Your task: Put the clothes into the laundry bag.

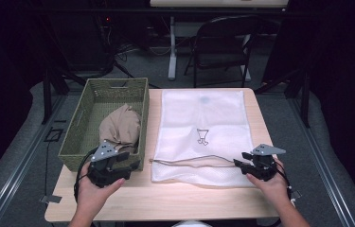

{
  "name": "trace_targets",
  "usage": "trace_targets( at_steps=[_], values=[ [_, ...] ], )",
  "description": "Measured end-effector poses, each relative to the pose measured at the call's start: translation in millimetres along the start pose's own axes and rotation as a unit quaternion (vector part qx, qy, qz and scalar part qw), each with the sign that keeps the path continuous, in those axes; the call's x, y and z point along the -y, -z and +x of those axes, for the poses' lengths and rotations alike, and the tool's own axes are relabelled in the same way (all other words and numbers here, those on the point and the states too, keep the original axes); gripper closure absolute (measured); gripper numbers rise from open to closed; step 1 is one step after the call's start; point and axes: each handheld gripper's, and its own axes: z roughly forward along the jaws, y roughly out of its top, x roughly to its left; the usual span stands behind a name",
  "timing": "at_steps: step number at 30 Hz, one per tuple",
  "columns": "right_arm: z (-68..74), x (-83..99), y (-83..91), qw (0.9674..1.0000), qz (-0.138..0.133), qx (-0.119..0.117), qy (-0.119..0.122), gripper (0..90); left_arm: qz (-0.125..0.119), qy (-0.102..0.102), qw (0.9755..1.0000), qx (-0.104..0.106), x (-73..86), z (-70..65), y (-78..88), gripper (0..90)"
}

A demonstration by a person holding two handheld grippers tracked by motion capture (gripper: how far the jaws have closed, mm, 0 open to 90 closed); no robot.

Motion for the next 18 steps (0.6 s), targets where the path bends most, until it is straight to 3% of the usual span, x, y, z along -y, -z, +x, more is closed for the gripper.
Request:
trace_targets(
  at_steps=[8,11,18],
  values=[
    [0.0,0.1,0.4,1.0,0.0,0.0,0.0,51.7,0.011,-0.001,0.9999,0.006,-16.9,-1.3,-13.7,46.2],
    [-0.6,0.4,0.1,1.0,-0.001,0.0,-0.002,51.7,0.02,0.009,0.9997,0.003,-26.3,0.2,-19.4,45.3],
    [-0.7,0.5,0.1,1.0,-0.001,0.0,-0.001,51.7,0.028,0.01,0.9996,-0.001,-34.2,0.2,-25.7,44.5]
  ],
)
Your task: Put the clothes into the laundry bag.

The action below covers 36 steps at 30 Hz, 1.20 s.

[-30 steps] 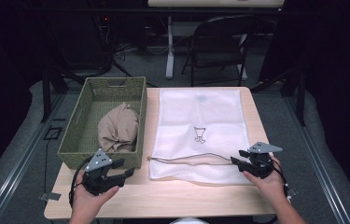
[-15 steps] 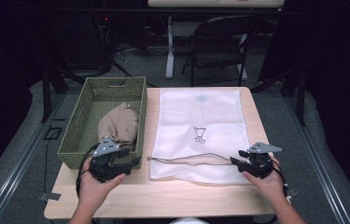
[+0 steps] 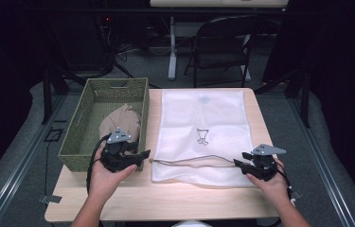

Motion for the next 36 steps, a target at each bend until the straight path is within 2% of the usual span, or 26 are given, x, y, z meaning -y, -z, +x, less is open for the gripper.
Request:
trace_targets(
  at_steps=[6,9,16,19,32,36],
  values=[
    [0.9,0.2,-0.5,1.0,-0.002,0.001,-0.001,51.7,0.005,0.003,1.0,0.001,-9.0,3.9,-1.9,44.3],
    [1.1,0.3,-0.9,1.0,0.0,-0.001,0.001,51.6,0.008,0.018,0.9998,-0.005,-16.6,9.7,-2.0,43.6],
    [1.0,0.6,-1.4,1.0,0.002,0.0,0.001,51.6,0.016,0.028,0.9994,-0.013,-27.0,20.1,-1.7,43.2],
    [1.2,0.7,-1.9,1.0,0.002,0.0,0.003,51.5,0.019,0.028,0.9991,-0.027,-33.9,25.9,-1.3,43.2],
    [1.0,0.6,-1.8,1.0,0.004,-0.001,0.007,51.4,0.024,0.043,0.9977,-0.048,-50.0,43.9,3.3,41.9],
    [1.4,0.7,-2.2,1.0,0.005,0.001,0.008,51.4,0.021,0.049,0.9967,-0.061,-54.2,52.3,2.5,40.3]
  ],
)
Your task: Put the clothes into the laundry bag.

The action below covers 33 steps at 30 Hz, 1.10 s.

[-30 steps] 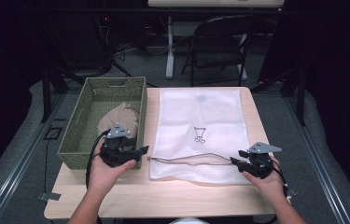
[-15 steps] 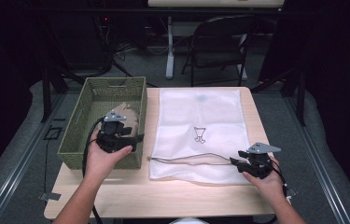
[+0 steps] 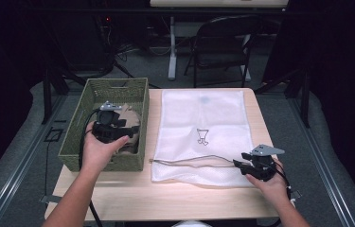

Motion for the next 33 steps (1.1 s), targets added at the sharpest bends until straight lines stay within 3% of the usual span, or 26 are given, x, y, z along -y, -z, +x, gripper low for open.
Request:
trace_targets(
  at_steps=[18,26,33],
  values=[
    [0.3,0.1,-0.3,1.0,0.002,0.001,0.002,51.4,0.027,0.053,0.9977,-0.032,-13.7,39.7,-13.5,43.7],
    [0.5,0.3,-0.7,1.0,0.001,0.0,0.001,51.4,0.039,0.071,0.9947,-0.064,-18.6,53.7,-22.6,44.2],
    [0.0,0.3,-0.6,1.0,0.001,-0.001,0.003,51.4,0.065,0.089,0.9916,-0.068,-18.8,64.7,-31.7,38.5]
  ],
)
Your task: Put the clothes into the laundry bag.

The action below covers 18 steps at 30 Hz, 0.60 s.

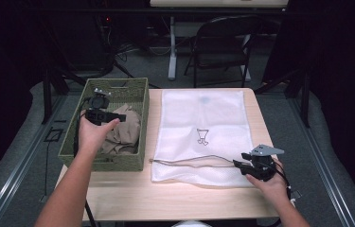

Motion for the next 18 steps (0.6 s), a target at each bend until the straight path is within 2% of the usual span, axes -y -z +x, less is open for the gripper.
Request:
trace_targets(
  at_steps=[4,6,8,9,10,18],
  values=[
    [0.0,0.0,-0.1,1.0,0.001,0.0,0.0,51.3,0.01,0.009,0.9998,-0.016,-1.3,5.4,-4.4,32.2],
    [0.4,0.0,-0.1,1.0,0.001,0.0,0.0,51.1,0.014,0.022,0.9995,-0.019,-1.5,9.2,-7.2,29.5],
    [0.4,0.1,-0.4,1.0,0.0,-0.001,-0.001,51.1,0.029,0.039,0.9984,-0.028,-1.4,14.5,-13.7,26.1],
    [0.4,0.1,-0.4,1.0,0.0,-0.001,-0.001,51.1,0.029,0.039,0.9984,-0.028,-1.4,14.5,-13.7,24.9],
    [0.3,0.1,-0.5,1.0,0.0,0.0,-0.002,51.1,0.044,0.044,0.9972,-0.043,-1.4,16.6,-18.0,24.5],
    [0.1,0.1,-0.5,1.0,0.002,0.0,0.0,51.1,0.062,0.066,0.9943,-0.056,0.1,25.5,-31.1,24.6]
  ],
)
